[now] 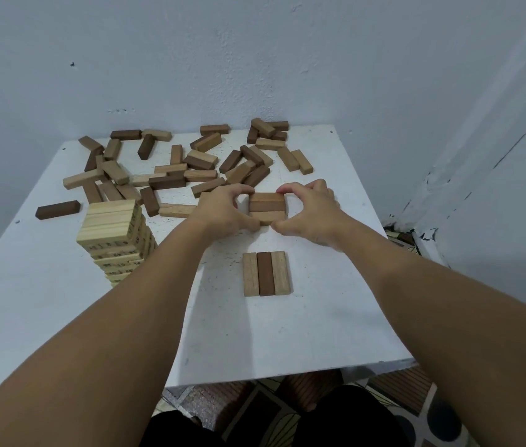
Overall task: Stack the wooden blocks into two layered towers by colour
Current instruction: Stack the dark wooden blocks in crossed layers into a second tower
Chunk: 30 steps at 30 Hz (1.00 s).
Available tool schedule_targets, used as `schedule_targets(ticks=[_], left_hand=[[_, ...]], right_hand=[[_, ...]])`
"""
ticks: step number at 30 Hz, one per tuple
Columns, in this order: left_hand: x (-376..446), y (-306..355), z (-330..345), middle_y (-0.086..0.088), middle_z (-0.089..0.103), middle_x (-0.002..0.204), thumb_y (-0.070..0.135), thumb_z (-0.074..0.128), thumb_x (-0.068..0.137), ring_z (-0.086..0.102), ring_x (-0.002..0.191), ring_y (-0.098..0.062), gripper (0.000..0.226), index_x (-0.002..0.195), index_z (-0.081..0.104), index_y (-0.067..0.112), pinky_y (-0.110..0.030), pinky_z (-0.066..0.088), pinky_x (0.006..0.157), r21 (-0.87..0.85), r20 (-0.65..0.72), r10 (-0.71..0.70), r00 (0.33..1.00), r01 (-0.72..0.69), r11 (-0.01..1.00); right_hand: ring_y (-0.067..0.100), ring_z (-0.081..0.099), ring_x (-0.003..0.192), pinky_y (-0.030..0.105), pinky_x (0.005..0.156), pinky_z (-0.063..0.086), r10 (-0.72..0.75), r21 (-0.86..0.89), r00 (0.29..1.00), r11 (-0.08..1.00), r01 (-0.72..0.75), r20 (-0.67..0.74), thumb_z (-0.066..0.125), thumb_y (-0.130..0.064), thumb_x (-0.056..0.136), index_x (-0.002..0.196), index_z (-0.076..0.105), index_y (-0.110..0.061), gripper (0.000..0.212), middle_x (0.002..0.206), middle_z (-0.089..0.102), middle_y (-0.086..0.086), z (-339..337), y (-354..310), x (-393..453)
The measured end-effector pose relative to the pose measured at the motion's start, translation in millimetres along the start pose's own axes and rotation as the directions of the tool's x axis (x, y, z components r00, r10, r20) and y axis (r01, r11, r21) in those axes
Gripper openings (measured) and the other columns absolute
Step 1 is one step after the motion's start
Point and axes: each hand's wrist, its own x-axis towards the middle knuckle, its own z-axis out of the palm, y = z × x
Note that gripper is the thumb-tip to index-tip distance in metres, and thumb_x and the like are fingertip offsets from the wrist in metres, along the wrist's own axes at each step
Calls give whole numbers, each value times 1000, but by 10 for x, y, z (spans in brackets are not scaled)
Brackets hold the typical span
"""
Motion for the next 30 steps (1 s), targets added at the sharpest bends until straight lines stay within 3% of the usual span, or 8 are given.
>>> schedule_targets(ticks=[5,7,9,10,15,19,24,30], left_hand=[[-81,61,-22,8,47,89,27,94,72,48,82,-12,83,146,55,32,-26,36,62,5,36,10,999,-10,1000],[-138,81,-25,7,48,87,28,94,72,48,79,-12,83,146,55,31,-26,37,62,0,32,30,999,-30,1000],[-223,112,-46,8,48,83,25,93,73,48,74,-10,80,144,57,28,-26,36,60,-21,7,59,998,-59,998],[-266,125,-61,8,48,81,23,92,74,47,71,-9,77,143,57,27,-26,36,59,-33,-6,69,998,-70,997],[-545,147,-103,7,45,73,16,90,76,46,62,-8,72,139,59,29,-23,35,55,-67,-15,73,997,-73,995],[-830,82,-64,3,49,77,19,89,77,49,65,-9,67,135,59,36,-23,37,57,-105,0,66,998,-66,992],[-1055,-117,84,9,43,64,19,87,77,42,50,-1,66,133,60,39,-20,33,50,-161,21,75,997,-71,984],[-1190,-273,152,12,37,62,22,89,76,37,53,-2,66,131,60,41,-25,29,55,-228,39,85,996,-74,971]], right_hand=[[20,33,128,40,107,44,-14,43,999,999,13,33,85,-43,72,133,50,-51,70,130,30,-5,-32,6,-62],[21,35,128,26,90,52,-36,87,999,996,32,40,86,-39,74,134,51,-49,70,133,31,-4,-54,-5,-115],[19,37,127,8,63,49,-53,166,997,985,44,48,86,-32,78,136,52,-45,68,134,32,-3,-86,-38,-192],[18,38,126,6,57,47,-64,197,997,979,53,46,86,-30,79,136,52,-44,67,133,32,-2,-102,-49,-233],[16,40,127,14,71,48,-115,274,992,957,98,49,86,-28,80,134,54,-42,64,130,34,-2,-156,-113,-502],[13,39,126,10,71,48,-132,277,987,955,102,92,86,-30,80,131,55,-43,61,129,35,-3,-169,-117,-757],[11,37,128,8,84,35,-134,247,983,964,101,123,87,-33,79,130,53,-46,63,129,33,-7,-90,-52,-1021],[10,32,128,6,79,34,-125,206,978,974,89,167,87,-34,79,131,52,-47,64,131,31,-8,-22,-32,-1135]])
